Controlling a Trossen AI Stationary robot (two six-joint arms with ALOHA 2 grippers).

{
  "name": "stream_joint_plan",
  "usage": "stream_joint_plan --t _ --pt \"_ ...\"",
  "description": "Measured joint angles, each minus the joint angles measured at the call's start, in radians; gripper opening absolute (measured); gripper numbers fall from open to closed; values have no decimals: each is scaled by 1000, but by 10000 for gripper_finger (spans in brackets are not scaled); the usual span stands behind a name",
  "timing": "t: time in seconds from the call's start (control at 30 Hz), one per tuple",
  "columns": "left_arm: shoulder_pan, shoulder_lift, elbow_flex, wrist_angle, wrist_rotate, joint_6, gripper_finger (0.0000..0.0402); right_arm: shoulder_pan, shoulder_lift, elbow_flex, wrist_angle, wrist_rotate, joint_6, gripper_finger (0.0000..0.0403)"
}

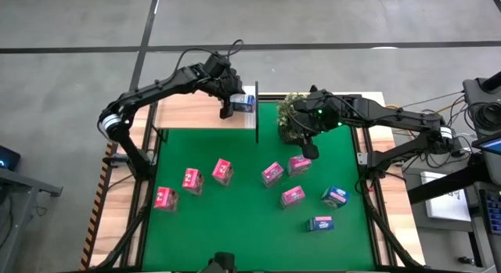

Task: Stack cereal on shelf
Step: Put the left blue cereal box on the shelf

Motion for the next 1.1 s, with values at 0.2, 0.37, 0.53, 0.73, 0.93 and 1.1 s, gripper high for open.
stream_joint_plan --t 0.2,0.37,0.53,0.73,0.93,1.1 --pt "0 1 0 0 0 10 242 0 0 0 0 0 -4 196" --pt "0 1 -1 -1 -1 10 202 0 0 0 1 0 -6 196" --pt "0 1 -1 -1 -1 10 167 0 0 0 1 0 -7 196" --pt "0 -5 -1 -1 -1 8 153 0 0 0 2 0 -7 196" --pt "5 -29 -1 -1 98 -10 153 0 0 0 4 0 -7 196" --pt "10 -55 -8 52 149 -33 152 0 0 0 6 0 -7 196"
